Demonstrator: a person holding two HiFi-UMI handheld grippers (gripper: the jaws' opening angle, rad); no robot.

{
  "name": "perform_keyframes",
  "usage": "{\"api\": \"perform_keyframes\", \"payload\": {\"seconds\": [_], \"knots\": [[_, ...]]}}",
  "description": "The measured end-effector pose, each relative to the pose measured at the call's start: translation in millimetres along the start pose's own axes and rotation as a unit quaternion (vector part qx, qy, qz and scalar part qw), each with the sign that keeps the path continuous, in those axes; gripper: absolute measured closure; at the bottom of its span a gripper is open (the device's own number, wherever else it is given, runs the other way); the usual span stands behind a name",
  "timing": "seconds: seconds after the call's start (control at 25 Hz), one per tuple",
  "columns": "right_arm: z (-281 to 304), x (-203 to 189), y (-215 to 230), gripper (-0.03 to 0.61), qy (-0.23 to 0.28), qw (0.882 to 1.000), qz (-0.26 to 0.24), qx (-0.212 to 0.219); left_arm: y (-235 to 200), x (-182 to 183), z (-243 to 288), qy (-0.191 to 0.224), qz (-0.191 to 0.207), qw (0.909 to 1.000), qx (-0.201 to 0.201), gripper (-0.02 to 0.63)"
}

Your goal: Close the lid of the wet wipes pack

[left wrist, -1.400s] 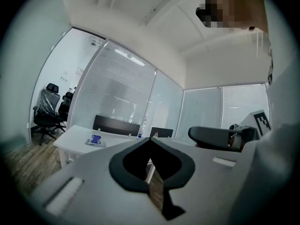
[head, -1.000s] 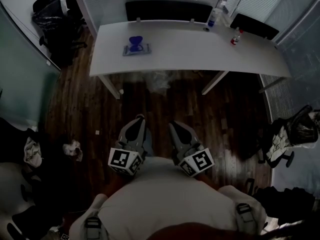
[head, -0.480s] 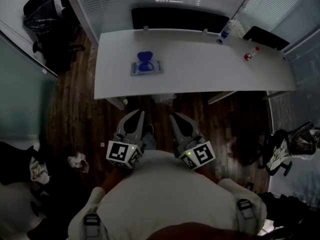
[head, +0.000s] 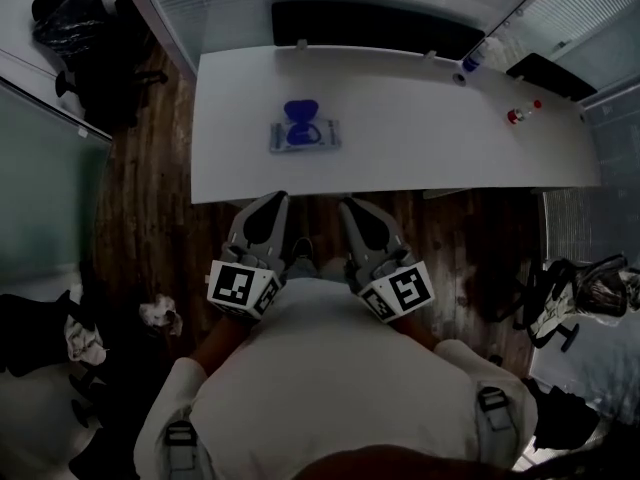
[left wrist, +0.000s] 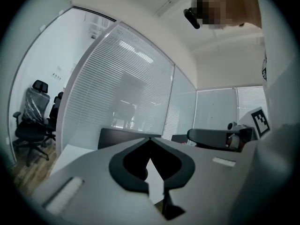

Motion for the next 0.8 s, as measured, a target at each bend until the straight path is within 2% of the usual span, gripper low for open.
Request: {"api": "perform_keyframes", "payload": {"seconds": [0.32, 0.8], "knots": [[32.6, 5.1, 32.4, 0.578, -0.005, 1.000, -0.001, 0.002, -15.3, 3.5, 45.3, -0.014, 0.003, 0.9999, -0.002, 0.611], [62.1, 6.7, 72.4, 0.578, -0.025, 1.000, -0.001, 0.018, -30.9, -2.0, 81.8, -0.035, 0.014, 0.9990, 0.024, 0.612]]}}
Point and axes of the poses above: the fingertips, and each gripper's own axes: z forward along the fingers, y to its right, x out of its top, the point moved 10 cm from there along -z, backward along the fingers, and after that the axes turned 5 degrees about z, right-handed, at the moved point
